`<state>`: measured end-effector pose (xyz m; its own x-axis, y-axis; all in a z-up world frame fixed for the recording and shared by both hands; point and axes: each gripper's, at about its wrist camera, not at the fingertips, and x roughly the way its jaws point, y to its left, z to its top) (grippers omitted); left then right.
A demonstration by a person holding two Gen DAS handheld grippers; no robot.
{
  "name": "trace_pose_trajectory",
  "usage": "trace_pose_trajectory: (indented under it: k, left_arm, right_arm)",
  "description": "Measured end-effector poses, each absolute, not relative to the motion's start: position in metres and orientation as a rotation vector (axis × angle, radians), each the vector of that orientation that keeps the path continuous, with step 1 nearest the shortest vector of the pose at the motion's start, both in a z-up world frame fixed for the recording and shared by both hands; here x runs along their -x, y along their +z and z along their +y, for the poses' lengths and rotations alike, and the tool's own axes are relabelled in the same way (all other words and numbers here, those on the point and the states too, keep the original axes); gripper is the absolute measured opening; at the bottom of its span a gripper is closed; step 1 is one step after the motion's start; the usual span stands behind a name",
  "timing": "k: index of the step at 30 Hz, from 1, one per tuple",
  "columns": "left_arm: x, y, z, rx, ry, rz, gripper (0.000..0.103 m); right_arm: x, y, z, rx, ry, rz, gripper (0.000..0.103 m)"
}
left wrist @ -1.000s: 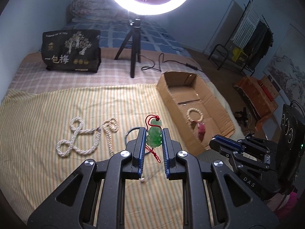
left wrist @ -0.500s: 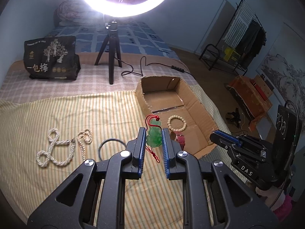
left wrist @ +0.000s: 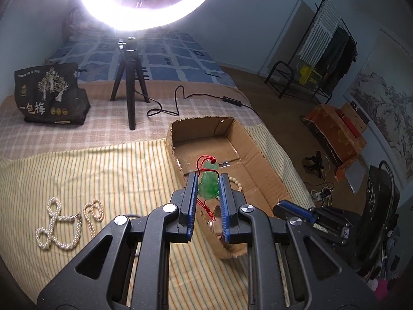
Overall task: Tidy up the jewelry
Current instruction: 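Carry the pendant and earring over the box with both tools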
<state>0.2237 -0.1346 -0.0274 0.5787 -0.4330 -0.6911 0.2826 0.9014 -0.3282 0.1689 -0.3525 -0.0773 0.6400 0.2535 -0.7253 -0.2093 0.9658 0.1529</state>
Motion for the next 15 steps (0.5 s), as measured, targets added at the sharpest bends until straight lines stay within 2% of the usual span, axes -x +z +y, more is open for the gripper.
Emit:
trace_pose_trajectory:
  k: [15]
  left_arm:
    - [-0.254,-0.047,-0.172,0.163,-0.440,0.888,0.015]
  right_arm:
    - [-0.181,-0.092,-0.359,-0.064,0.261,0.869,0.007]
